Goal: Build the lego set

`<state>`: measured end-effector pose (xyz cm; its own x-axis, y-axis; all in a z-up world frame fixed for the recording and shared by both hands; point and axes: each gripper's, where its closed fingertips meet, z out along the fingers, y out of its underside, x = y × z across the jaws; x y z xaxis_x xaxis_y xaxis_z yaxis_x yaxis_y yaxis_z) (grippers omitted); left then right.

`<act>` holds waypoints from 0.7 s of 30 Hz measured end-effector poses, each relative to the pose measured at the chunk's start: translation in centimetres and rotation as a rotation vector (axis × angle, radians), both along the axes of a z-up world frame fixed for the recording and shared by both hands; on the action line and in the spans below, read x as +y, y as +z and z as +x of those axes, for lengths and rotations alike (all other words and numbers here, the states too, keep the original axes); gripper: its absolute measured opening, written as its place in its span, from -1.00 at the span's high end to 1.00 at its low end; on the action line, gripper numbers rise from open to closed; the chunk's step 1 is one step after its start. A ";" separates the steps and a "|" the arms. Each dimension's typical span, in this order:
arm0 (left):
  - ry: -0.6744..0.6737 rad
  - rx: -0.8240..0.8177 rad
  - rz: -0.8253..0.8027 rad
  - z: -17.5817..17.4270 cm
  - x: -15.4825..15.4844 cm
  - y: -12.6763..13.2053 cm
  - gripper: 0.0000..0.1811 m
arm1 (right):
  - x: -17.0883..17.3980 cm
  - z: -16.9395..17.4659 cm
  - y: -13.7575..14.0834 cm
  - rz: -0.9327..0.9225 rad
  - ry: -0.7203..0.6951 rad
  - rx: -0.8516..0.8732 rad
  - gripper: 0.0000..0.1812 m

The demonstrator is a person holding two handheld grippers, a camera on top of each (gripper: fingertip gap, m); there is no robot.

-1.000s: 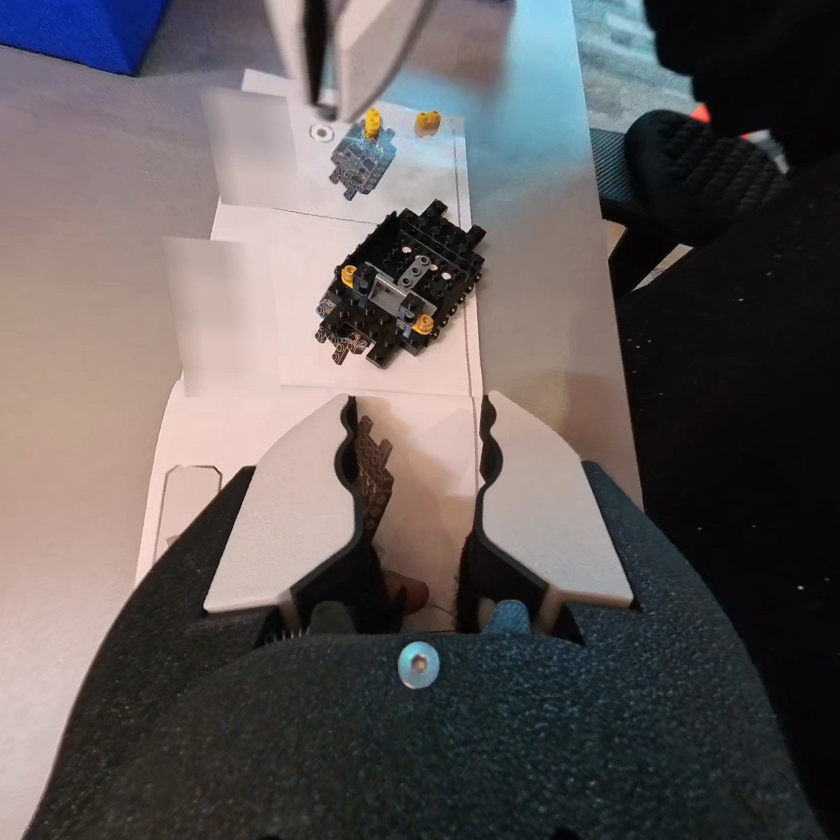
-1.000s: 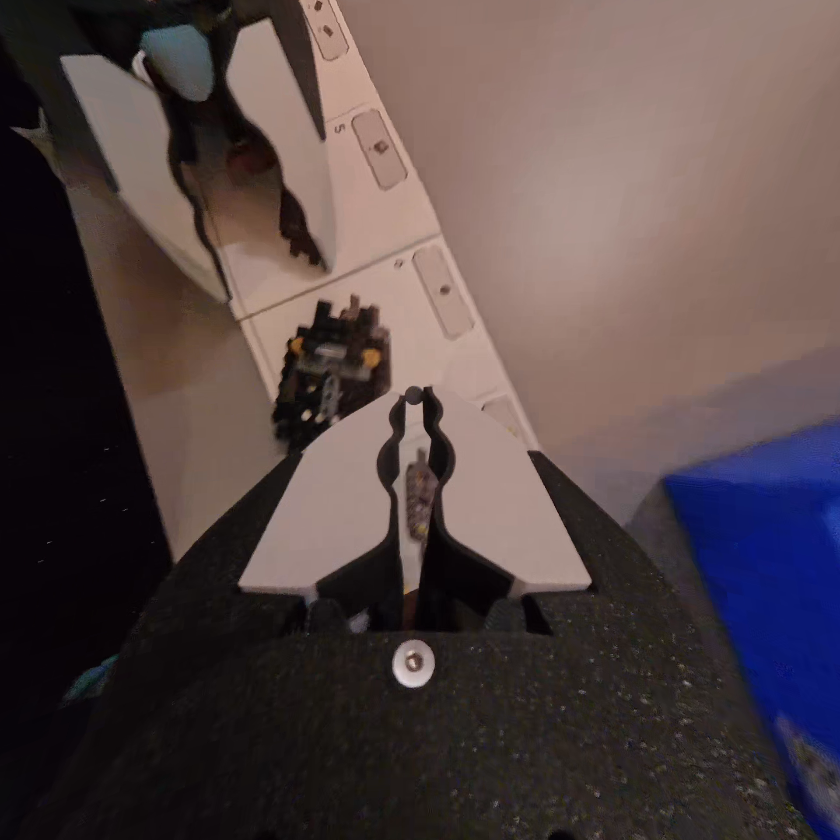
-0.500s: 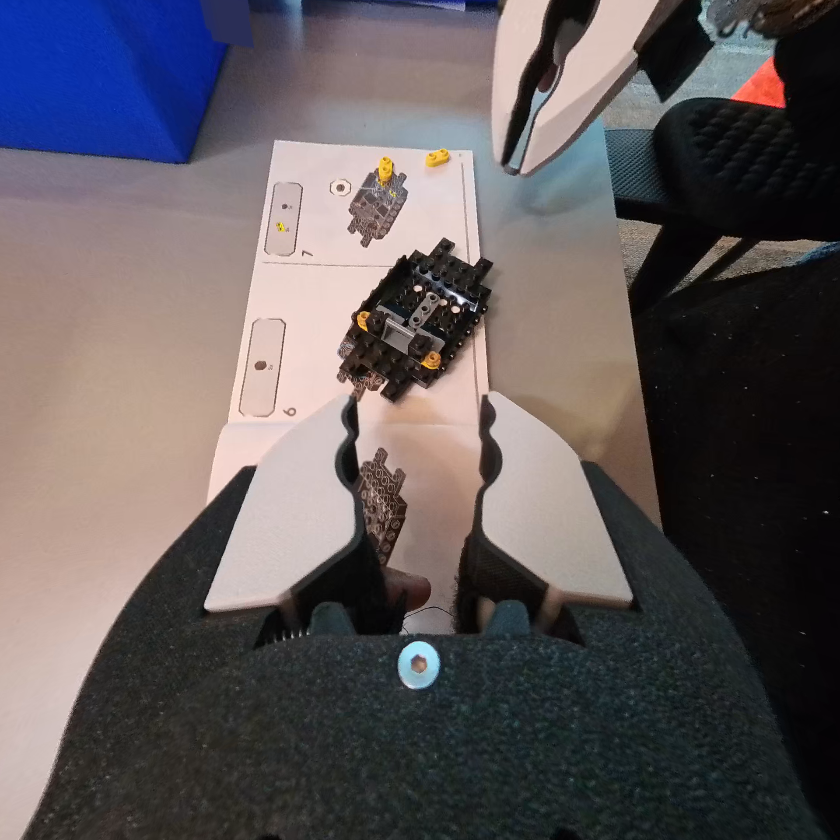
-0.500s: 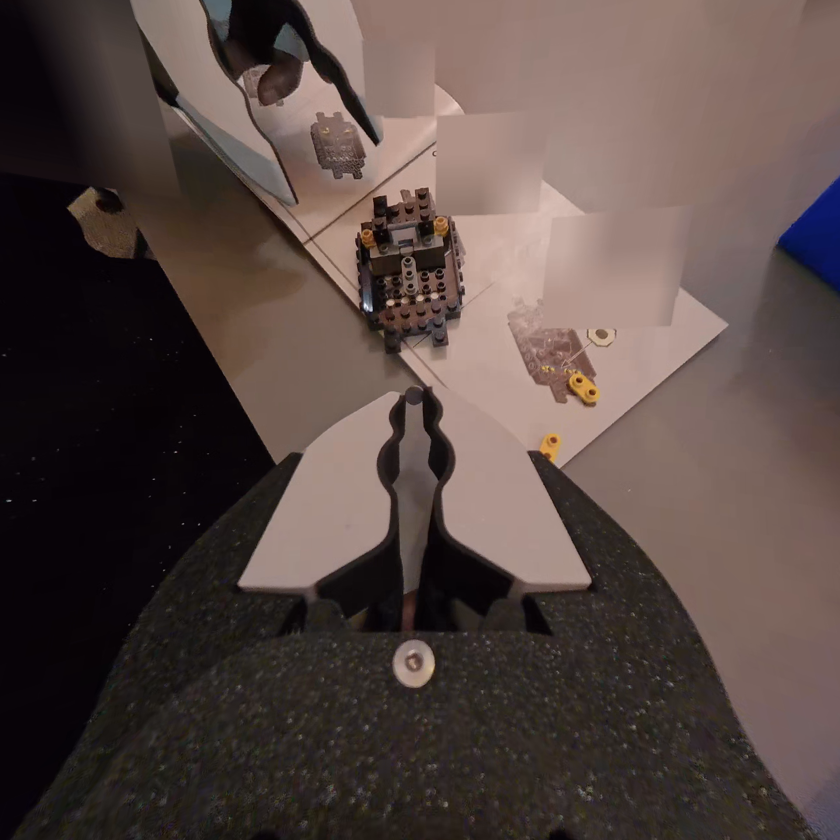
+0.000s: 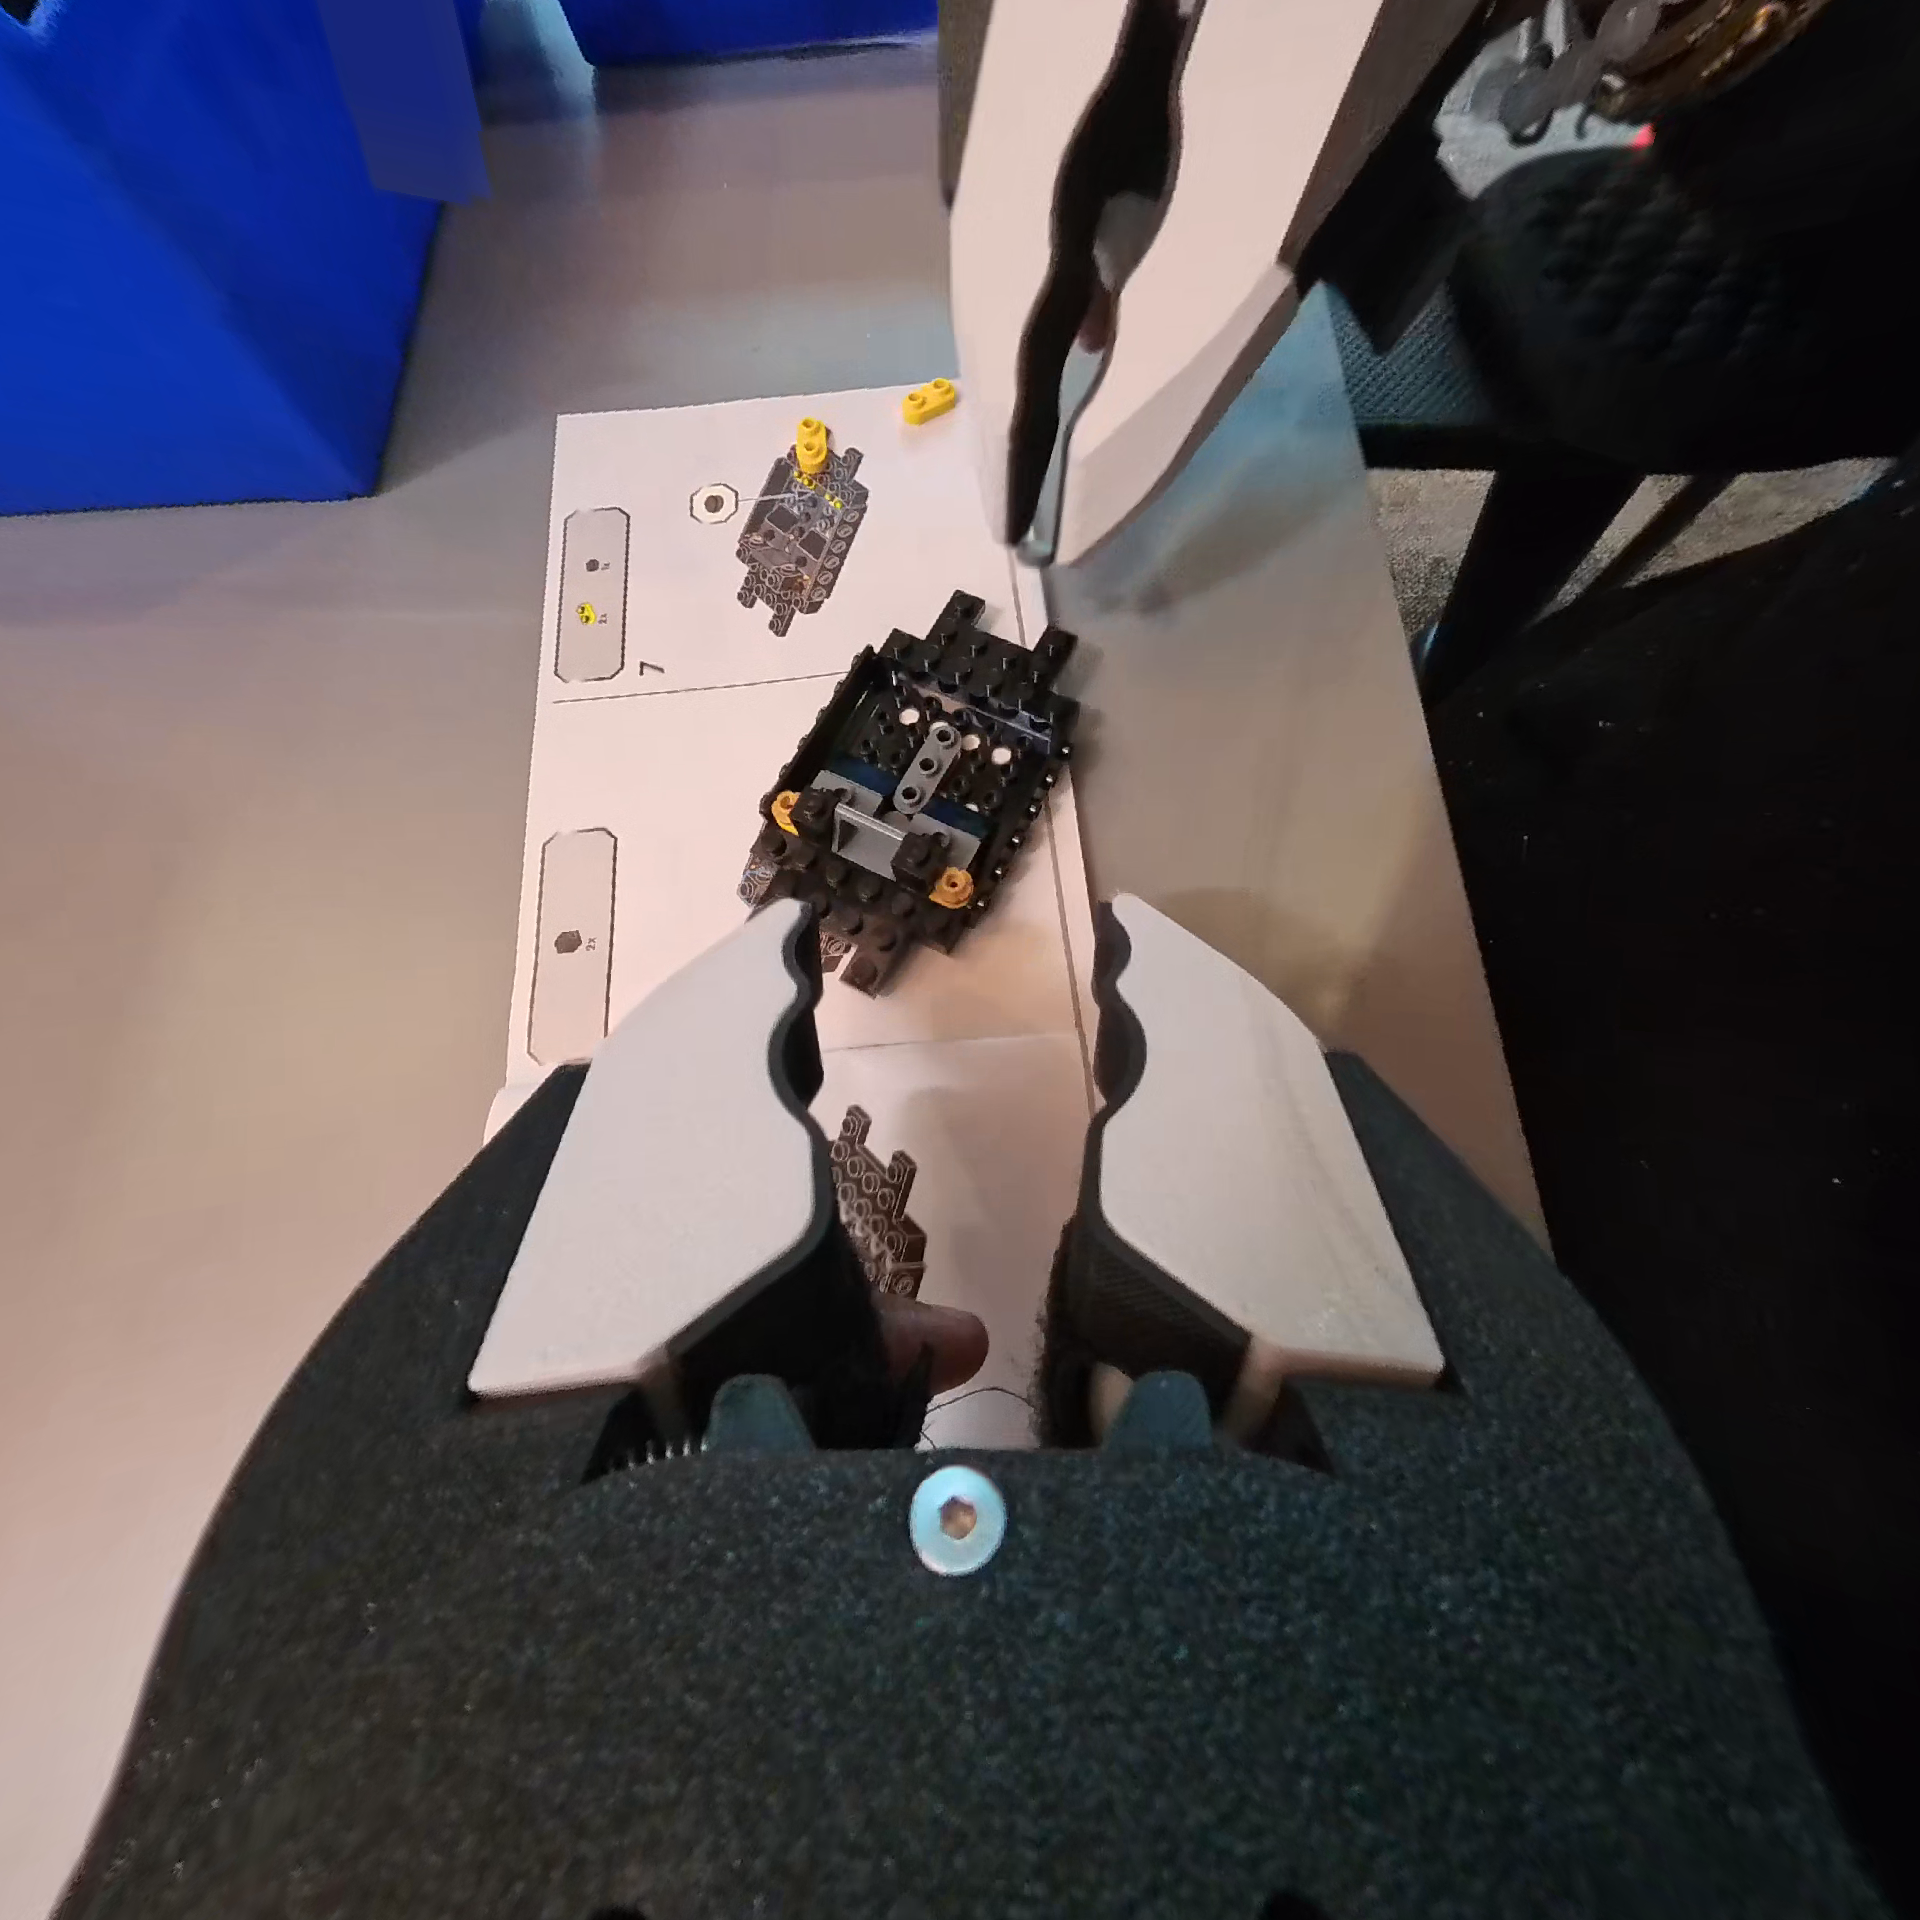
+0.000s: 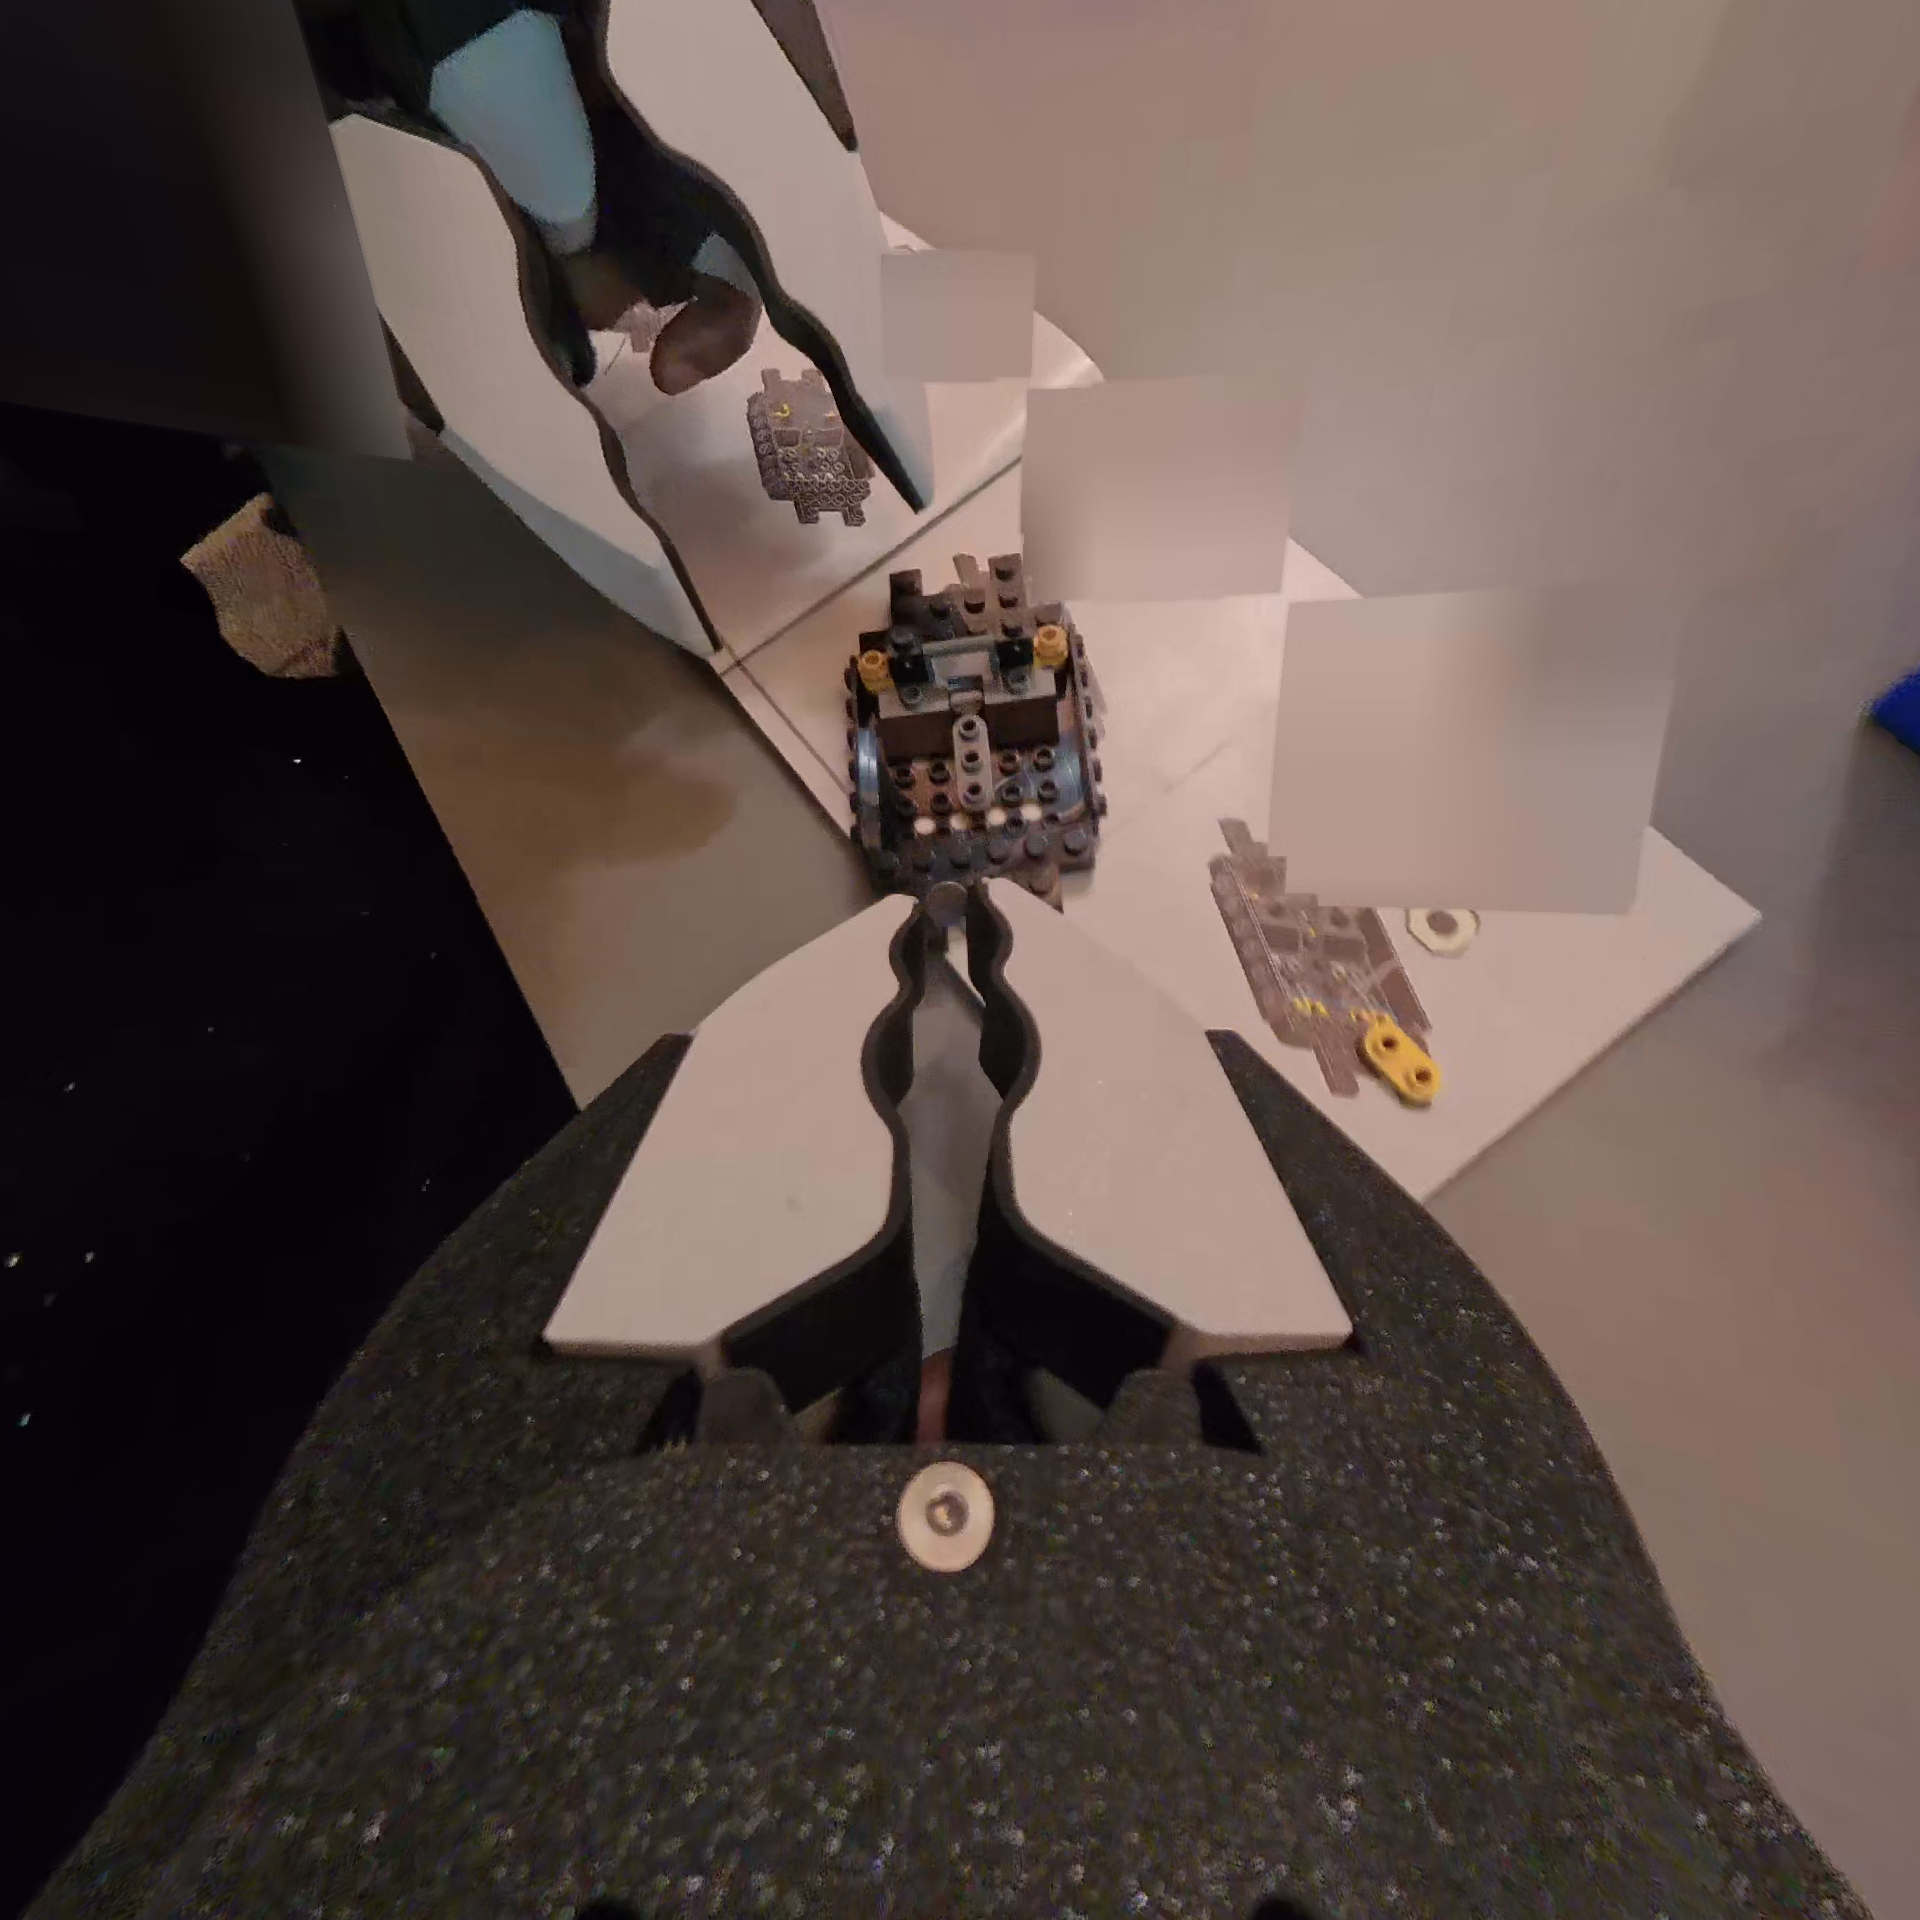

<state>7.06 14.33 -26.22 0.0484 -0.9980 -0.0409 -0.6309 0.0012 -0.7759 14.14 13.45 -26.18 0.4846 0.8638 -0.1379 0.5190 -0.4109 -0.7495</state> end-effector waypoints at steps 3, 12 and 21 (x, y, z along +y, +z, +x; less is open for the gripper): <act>0.004 -0.016 0.009 -0.2 0.1 0.2 0.45 | 0.5 -1.3 -0.6 -0.011 0.027 -0.063 0.92; 0.013 -0.033 0.027 -1.4 0.3 0.0 0.45 | 1.5 -2.0 -1.8 -0.059 0.070 -0.256 0.92; 0.014 -0.041 0.019 -1.9 0.4 -0.1 0.44 | 1.4 -1.8 -2.3 -0.115 0.097 -0.355 0.92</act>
